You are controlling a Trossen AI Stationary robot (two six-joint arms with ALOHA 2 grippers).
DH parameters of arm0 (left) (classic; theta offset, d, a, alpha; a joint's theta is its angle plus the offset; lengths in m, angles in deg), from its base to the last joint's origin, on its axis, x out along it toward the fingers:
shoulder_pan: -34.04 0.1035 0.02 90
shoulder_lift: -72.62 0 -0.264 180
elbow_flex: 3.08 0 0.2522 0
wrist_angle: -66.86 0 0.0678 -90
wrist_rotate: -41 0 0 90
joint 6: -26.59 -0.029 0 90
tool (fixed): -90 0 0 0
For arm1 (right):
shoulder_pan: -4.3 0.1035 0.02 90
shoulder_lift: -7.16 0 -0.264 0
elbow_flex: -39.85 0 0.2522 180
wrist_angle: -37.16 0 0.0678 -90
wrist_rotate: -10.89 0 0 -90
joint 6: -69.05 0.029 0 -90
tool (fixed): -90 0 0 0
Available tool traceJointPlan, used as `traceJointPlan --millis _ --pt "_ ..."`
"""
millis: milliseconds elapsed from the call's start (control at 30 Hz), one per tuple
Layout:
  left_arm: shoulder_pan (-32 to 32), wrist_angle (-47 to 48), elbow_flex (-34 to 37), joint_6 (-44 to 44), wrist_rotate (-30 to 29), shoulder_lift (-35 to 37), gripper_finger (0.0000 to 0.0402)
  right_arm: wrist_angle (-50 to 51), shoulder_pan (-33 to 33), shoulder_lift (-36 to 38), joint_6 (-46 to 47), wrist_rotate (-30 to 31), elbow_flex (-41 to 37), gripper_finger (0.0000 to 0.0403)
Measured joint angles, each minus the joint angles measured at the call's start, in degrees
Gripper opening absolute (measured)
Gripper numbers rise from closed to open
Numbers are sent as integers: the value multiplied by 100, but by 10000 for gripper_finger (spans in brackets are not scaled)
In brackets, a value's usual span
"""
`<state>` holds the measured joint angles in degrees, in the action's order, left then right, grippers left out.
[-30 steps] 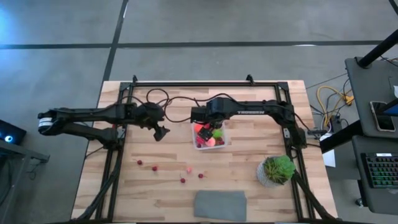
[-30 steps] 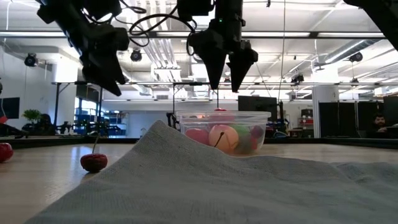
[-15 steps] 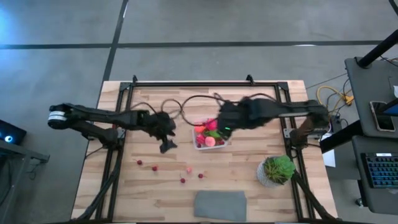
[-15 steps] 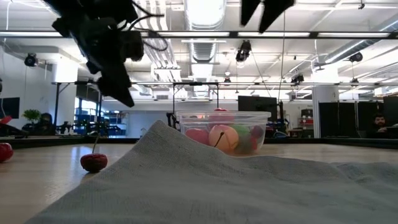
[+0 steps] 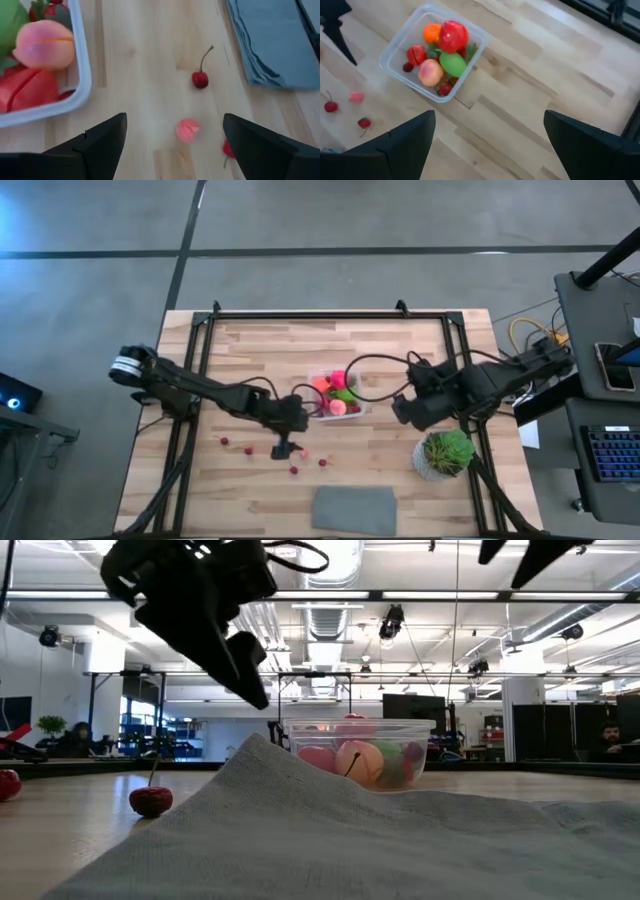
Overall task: Pick and placing Produce into tupperware
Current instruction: Put the red cherry into the transparent container
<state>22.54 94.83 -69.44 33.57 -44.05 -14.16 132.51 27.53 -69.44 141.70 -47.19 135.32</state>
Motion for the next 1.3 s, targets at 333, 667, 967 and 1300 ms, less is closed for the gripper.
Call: traceJointPlan --millis 333,667,967,1300 --pt "-193 1962 -573 1182 -105 -266 268 -11 384 164 272 -75 -339 365" --pt "-684 3818 -229 5591 -1004 836 257 1 423 157 -25 385 -363 365" --pt "-1504 4707 409 6375 -1046 1441 272 -3 407 151 137 633 -383 365" --pt "-1924 5192 589 4386 -421 1215 272 -10 261 155 319 684 -374 365"
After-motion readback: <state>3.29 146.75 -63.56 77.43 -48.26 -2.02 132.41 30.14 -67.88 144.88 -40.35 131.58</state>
